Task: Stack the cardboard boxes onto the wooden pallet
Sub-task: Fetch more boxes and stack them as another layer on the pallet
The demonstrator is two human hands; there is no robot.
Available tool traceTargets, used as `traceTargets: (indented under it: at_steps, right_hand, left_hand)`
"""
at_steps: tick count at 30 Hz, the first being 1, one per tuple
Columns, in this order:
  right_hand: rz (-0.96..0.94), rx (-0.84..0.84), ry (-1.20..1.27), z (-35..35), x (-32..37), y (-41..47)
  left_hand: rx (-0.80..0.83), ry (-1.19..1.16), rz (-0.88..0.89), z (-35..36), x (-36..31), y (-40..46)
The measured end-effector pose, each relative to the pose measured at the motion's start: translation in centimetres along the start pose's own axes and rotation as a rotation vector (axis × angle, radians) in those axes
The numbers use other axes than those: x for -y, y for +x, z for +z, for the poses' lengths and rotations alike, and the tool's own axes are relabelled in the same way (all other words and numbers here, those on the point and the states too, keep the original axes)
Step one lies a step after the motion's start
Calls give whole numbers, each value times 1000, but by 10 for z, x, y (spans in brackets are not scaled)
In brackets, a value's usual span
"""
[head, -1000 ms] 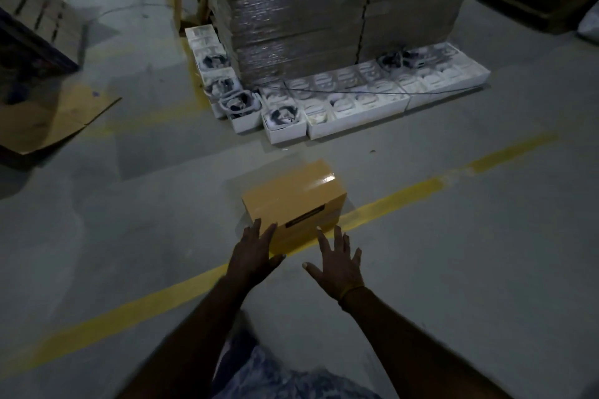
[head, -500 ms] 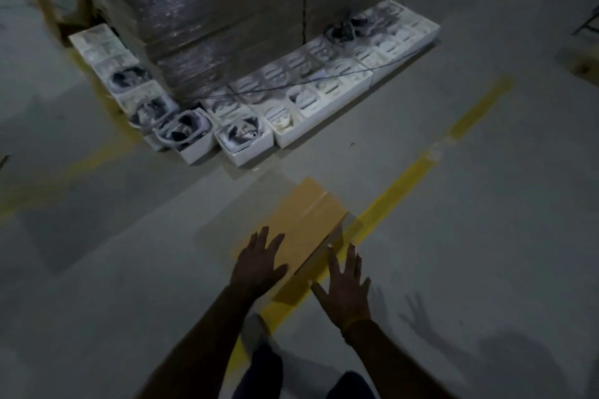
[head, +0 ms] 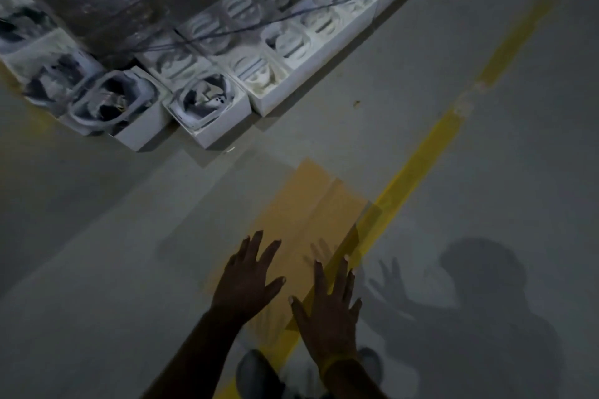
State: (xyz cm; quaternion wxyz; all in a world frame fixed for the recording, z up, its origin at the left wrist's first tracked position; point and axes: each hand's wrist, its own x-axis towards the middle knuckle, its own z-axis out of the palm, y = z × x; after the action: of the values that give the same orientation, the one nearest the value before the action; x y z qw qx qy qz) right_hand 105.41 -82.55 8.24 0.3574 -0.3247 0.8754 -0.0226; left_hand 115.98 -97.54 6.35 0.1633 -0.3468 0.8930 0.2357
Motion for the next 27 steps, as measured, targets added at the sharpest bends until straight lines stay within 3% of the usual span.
traceTargets:
  at_steps: [4,8,11,17,22,27]
  right_hand:
    - [122,-2,19,51,-12,61]
    - [102,33,-61,102,-30,110]
    - [201,-27,-3,131,-36,140]
    - [159,22,16,181,-58,179]
    - [231,-12,169,213,-68,196]
    - [224,-119,607,228,-57,200]
  left_hand:
    - [14,9,30,56,30,50]
    - [86,99,36,104,60,98]
    - [111,135,45,133,76,127]
    - [112,177,47,181,109,174]
    - [93,141,37,204,130,193]
    - [7,97,69,203,136,191]
